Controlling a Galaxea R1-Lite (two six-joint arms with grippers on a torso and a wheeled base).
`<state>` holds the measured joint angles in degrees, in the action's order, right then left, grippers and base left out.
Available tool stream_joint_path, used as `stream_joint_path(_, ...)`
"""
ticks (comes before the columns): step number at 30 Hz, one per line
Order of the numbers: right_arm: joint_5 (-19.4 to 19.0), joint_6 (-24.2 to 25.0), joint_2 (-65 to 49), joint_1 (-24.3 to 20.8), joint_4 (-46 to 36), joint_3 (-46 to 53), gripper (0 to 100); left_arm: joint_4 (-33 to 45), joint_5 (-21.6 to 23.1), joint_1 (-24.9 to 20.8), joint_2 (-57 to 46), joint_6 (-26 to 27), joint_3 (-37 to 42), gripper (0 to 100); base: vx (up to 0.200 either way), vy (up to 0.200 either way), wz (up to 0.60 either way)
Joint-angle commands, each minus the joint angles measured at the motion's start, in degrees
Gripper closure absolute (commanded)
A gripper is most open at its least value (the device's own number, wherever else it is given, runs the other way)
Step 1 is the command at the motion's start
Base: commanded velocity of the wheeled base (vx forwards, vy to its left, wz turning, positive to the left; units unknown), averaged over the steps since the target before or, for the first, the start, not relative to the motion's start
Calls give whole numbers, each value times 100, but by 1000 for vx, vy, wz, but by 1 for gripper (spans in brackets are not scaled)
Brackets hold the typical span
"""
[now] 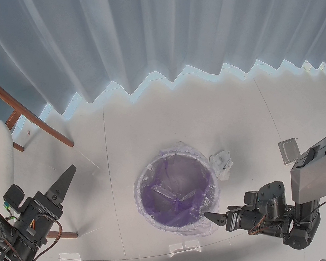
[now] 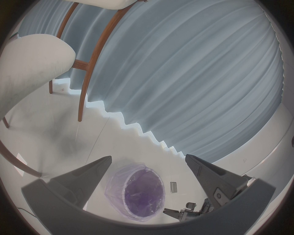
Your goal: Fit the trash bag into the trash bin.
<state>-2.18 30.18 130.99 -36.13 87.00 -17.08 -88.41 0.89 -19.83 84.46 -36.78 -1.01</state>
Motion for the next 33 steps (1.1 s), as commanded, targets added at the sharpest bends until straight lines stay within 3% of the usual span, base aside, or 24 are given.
stream_joint_path(1, 165, 717, 120, -315, -114, -15, 0, -1, -1, -29, -61, -5, 92, 0, 0, 0, 0)
stream_joint_path(9, 174, 1042, 58, -289, -404, -437, 0, -1, -19, -29, -52, 30, 101, 0, 0, 0, 0)
stream_joint_path(13, 385, 1376, -109, -421, -465, -217, 0, 8, -19, -29, -61, 92, 101, 0, 0, 0, 0)
stream_joint_path(16, 324, 1007, -144, -395, -228, 293, 0, 8, -19, 6, -78, 92, 101, 0, 0, 0, 0)
stream_joint_path(22, -116, -434, 190, -456, 300, 1154, 0, -1, -19, 23, -70, 92, 101, 0, 0, 0, 0)
stream_joint_path(25, -98, -645, 463, -456, 300, 987, 0, -1, -19, 15, -52, 92, 101, 0, 0, 0, 0)
stream_joint_path(33, -72, -566, 674, -430, 264, 469, 0, 8, -27, -29, -52, 101, 101, 0, 0, 0, 0)
